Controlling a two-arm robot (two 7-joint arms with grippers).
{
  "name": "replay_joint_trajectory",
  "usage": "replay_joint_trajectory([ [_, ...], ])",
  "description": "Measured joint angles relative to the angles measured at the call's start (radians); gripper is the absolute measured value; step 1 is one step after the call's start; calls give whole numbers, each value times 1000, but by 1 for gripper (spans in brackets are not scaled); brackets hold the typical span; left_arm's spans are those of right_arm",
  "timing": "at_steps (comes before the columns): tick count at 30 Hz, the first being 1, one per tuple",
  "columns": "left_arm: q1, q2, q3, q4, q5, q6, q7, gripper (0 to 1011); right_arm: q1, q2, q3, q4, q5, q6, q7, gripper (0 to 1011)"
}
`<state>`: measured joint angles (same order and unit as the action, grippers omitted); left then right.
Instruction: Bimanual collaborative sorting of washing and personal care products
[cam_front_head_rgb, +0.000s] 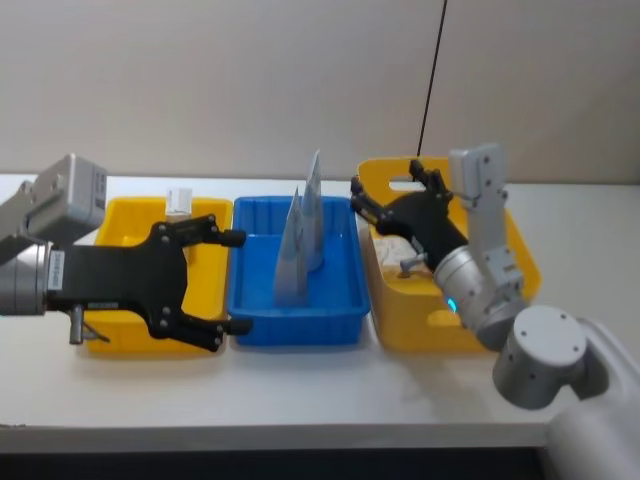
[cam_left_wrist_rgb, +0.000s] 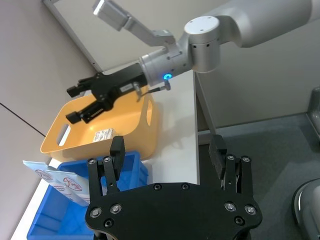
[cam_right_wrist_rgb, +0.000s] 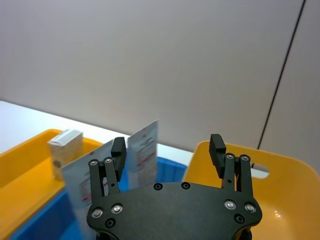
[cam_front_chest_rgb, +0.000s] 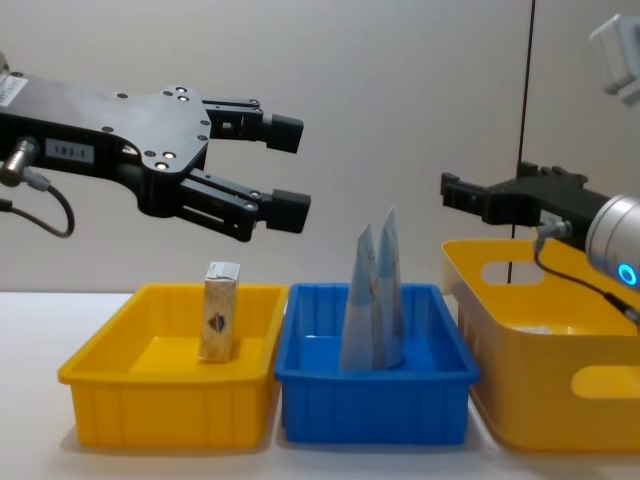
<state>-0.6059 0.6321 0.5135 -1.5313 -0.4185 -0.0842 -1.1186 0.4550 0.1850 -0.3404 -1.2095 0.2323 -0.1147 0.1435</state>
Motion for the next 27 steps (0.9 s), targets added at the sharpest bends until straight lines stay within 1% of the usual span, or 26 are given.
replay_joint_trajectory([
  [5,0,0,0,0,0,0,0,1001,-63,2,-9,-81,7,31,12,1004],
  [12,0,0,0,0,0,0,0,1001,-114,-5,-18,-138,7,53,12,1004],
  [19,0,0,0,0,0,0,0,1001,-144,-20,-27,-158,-12,65,-9,1003],
  [27,0,0,0,0,0,0,0,1001,-148,-46,-38,-139,-42,70,-37,1004],
])
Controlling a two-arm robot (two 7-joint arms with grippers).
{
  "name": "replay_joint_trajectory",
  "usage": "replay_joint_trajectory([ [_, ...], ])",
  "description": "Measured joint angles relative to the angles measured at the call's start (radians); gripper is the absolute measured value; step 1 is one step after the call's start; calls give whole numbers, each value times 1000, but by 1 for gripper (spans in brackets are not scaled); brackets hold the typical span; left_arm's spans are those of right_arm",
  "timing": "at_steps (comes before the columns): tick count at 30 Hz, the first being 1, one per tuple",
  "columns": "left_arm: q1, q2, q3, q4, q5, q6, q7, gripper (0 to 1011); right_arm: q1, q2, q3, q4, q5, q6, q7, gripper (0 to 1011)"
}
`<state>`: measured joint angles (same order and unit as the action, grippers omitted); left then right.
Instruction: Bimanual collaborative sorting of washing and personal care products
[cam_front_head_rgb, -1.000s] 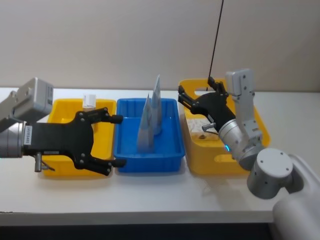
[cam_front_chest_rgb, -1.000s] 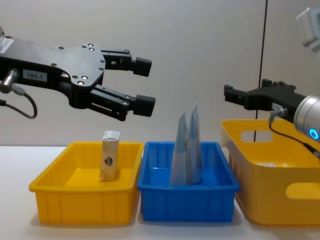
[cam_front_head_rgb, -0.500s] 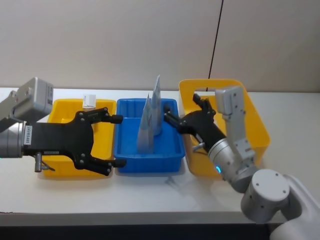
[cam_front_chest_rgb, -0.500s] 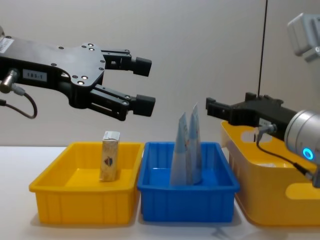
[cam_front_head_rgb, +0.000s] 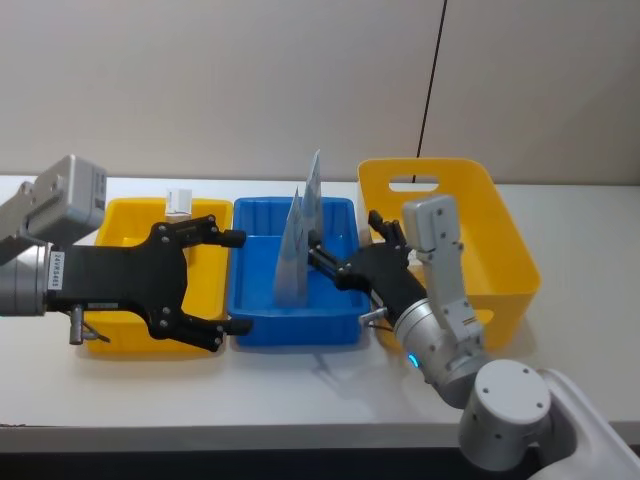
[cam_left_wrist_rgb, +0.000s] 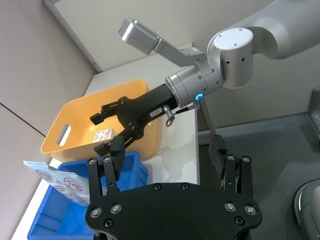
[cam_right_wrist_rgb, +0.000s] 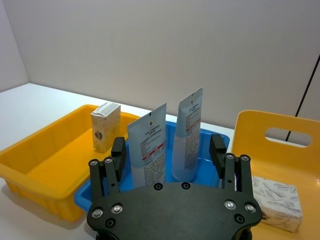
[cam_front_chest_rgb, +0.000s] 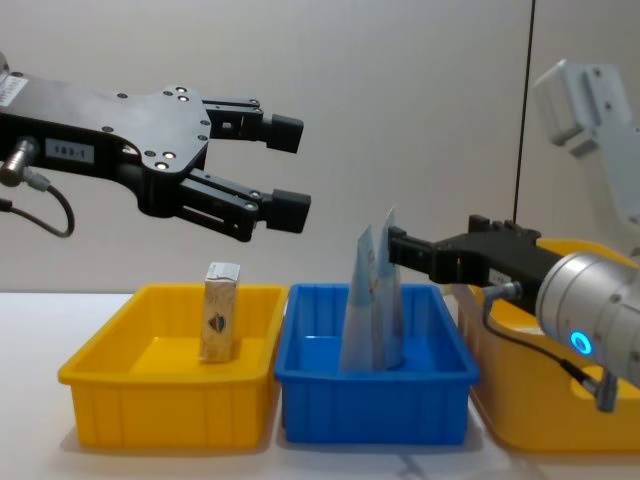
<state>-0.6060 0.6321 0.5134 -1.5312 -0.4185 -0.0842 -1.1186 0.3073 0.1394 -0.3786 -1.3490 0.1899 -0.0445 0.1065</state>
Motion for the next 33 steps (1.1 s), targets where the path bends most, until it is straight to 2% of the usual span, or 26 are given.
replay_joint_trajectory([
  [33,0,0,0,0,0,0,0,1001,100,-116,-28,203,-80,-19,-41,1003],
])
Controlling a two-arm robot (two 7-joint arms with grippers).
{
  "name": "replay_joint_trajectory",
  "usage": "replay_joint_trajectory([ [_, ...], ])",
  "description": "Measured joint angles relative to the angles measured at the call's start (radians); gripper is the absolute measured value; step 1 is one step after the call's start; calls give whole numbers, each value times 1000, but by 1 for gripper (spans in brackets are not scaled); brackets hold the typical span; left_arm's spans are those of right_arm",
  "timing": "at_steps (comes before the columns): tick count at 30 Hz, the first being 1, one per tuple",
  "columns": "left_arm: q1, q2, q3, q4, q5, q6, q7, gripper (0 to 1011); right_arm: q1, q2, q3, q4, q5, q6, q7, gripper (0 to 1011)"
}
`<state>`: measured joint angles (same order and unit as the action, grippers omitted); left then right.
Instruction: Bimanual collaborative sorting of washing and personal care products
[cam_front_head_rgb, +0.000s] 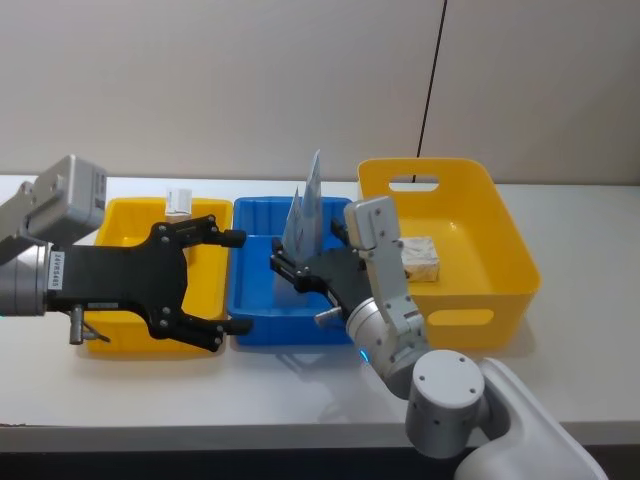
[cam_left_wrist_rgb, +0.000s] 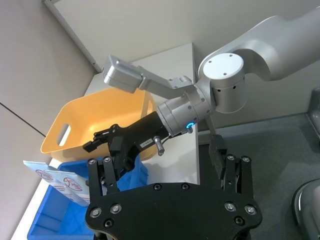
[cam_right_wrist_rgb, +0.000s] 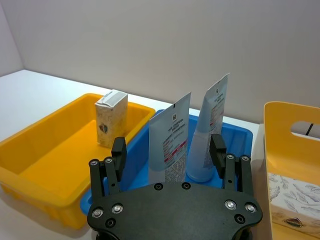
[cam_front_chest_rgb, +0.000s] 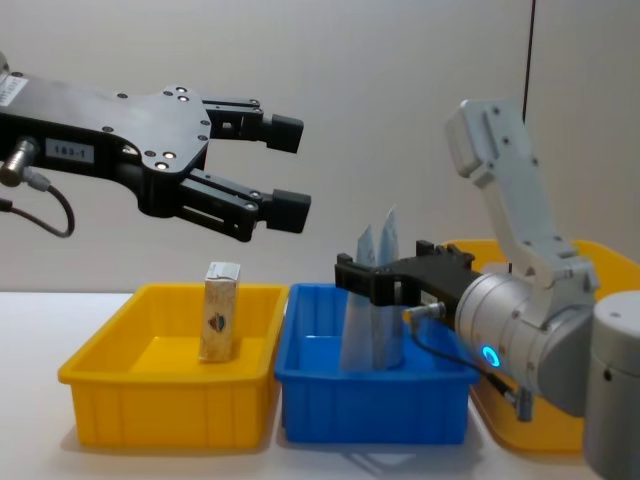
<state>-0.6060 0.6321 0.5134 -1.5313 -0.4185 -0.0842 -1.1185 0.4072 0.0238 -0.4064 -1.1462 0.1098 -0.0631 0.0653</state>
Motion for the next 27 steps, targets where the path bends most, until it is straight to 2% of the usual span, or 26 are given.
replay_joint_trajectory([
  [27,0,0,0,0,0,0,0,1001,138,-65,-3,218,-55,-59,-3,1003],
])
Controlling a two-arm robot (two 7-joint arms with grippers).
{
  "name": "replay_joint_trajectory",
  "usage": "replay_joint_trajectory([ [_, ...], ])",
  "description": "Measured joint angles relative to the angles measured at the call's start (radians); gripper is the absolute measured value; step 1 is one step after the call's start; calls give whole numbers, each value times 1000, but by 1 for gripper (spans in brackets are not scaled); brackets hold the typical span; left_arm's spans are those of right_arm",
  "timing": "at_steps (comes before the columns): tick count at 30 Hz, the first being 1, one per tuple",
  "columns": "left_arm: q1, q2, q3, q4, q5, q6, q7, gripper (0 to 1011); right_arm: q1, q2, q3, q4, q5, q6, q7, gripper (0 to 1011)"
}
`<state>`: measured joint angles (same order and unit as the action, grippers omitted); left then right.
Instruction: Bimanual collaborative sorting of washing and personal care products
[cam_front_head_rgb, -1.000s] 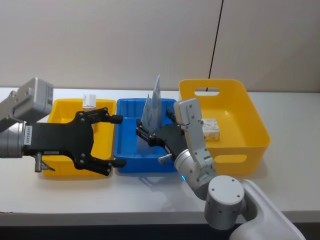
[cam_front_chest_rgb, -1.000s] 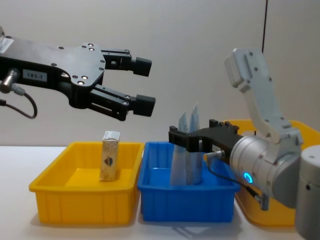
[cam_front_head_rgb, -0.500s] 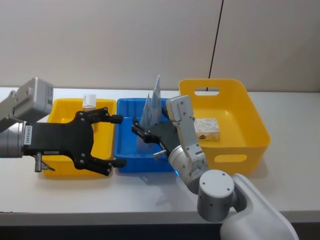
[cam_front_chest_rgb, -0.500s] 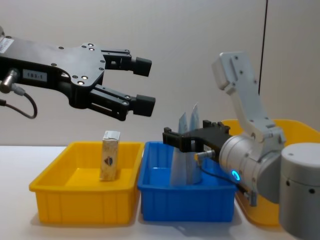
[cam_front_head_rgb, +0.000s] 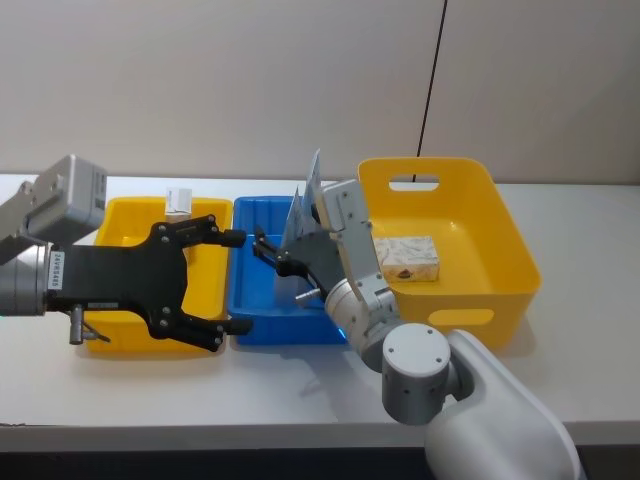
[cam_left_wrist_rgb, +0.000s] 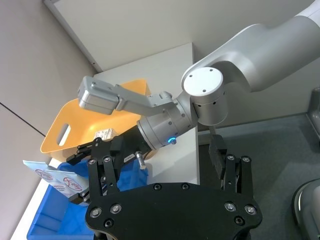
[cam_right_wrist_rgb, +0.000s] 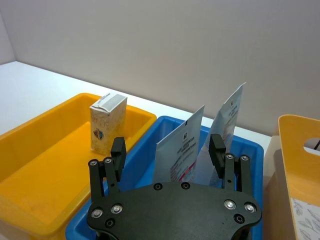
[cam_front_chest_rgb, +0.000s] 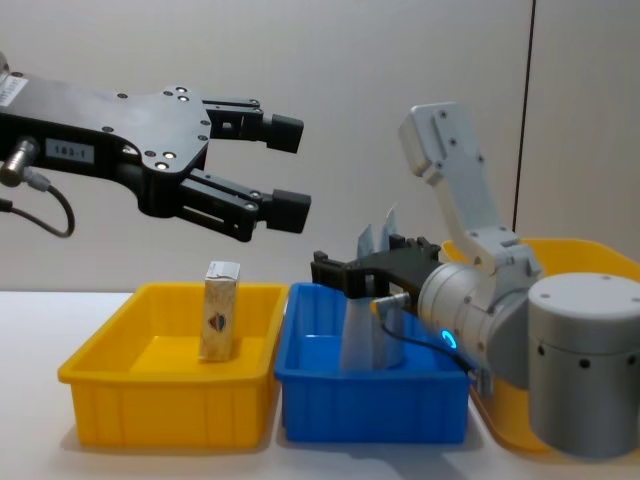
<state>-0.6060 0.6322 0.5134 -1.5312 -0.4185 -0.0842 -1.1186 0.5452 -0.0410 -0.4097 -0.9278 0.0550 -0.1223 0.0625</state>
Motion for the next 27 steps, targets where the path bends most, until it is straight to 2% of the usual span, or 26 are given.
replay_joint_trajectory([
  [6,0,0,0,0,0,0,0,1001,21,-11,0,38,-11,-8,1,994],
  [11,0,0,0,0,0,0,0,1001,35,-18,1,64,-19,-11,1,905],
  [19,0,0,0,0,0,0,0,1001,47,-27,5,86,-27,-11,-1,642],
  [21,0,0,0,0,0,0,0,1001,48,-28,6,89,-29,-11,-2,612],
  [26,0,0,0,0,0,0,0,1001,54,-34,10,100,-34,-15,-4,437],
  [27,0,0,0,0,0,0,0,1001,55,-36,11,102,-35,-16,-5,373],
])
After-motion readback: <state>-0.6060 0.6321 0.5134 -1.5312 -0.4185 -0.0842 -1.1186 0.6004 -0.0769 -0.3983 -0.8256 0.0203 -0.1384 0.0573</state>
